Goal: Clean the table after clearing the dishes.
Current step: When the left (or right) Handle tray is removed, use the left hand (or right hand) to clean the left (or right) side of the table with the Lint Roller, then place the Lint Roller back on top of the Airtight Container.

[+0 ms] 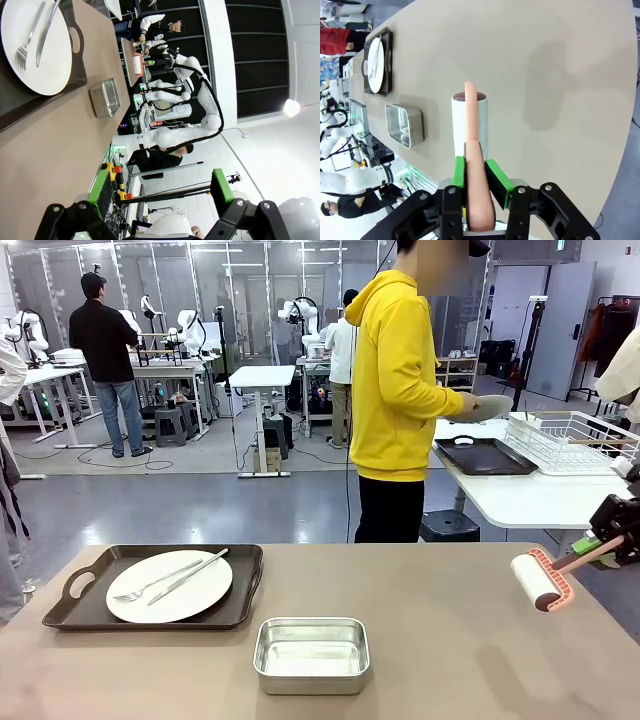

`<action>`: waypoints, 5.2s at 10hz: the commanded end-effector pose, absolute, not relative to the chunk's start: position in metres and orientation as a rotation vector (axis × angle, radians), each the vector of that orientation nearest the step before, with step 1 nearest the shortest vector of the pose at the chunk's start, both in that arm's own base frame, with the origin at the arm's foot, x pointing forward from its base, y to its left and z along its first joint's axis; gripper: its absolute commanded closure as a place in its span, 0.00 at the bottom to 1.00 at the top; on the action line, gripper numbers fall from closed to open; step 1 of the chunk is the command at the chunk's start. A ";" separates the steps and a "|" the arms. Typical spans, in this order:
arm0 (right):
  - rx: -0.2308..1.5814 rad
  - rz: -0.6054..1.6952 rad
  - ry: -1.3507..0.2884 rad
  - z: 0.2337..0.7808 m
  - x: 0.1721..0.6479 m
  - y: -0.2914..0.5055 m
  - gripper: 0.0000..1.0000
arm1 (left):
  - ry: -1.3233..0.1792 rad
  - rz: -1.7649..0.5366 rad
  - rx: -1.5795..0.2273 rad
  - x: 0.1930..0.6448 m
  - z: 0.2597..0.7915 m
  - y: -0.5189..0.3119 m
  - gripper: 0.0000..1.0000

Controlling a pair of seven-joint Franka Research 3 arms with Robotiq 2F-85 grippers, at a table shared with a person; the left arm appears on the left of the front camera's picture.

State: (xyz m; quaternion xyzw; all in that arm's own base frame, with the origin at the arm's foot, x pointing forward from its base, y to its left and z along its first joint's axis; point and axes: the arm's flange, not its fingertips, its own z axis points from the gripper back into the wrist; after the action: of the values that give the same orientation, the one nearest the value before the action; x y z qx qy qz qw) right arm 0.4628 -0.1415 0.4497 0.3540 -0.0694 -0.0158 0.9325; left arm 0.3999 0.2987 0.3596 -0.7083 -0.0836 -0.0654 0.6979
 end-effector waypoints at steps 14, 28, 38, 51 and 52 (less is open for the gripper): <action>0.707 -0.010 -0.142 0.459 0.461 -0.133 0.77 | -0.189 -0.141 -1.575 0.398 0.361 0.300 0.00; 0.707 -0.010 -0.142 0.459 0.461 -0.133 0.77 | -0.189 -0.141 -1.575 0.398 0.361 0.300 0.00; 0.707 -0.010 -0.142 0.459 0.461 -0.133 0.77 | -0.189 -0.141 -1.575 0.398 0.361 0.300 0.00; 0.658 0.073 -0.142 0.473 0.458 -0.118 0.77 | -0.189 -0.141 -1.575 0.398 0.361 0.300 0.00; 0.587 0.158 -0.154 0.492 0.458 -0.100 0.77 | -0.189 -0.141 -1.575 0.398 0.361 0.300 0.00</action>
State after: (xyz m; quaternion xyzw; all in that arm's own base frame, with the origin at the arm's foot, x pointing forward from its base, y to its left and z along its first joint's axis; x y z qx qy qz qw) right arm 0.4620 -0.1187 0.4708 0.3232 -0.0686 0.0330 0.9433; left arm 0.4000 0.2986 0.3596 -0.7083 -0.0835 -0.0655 0.6979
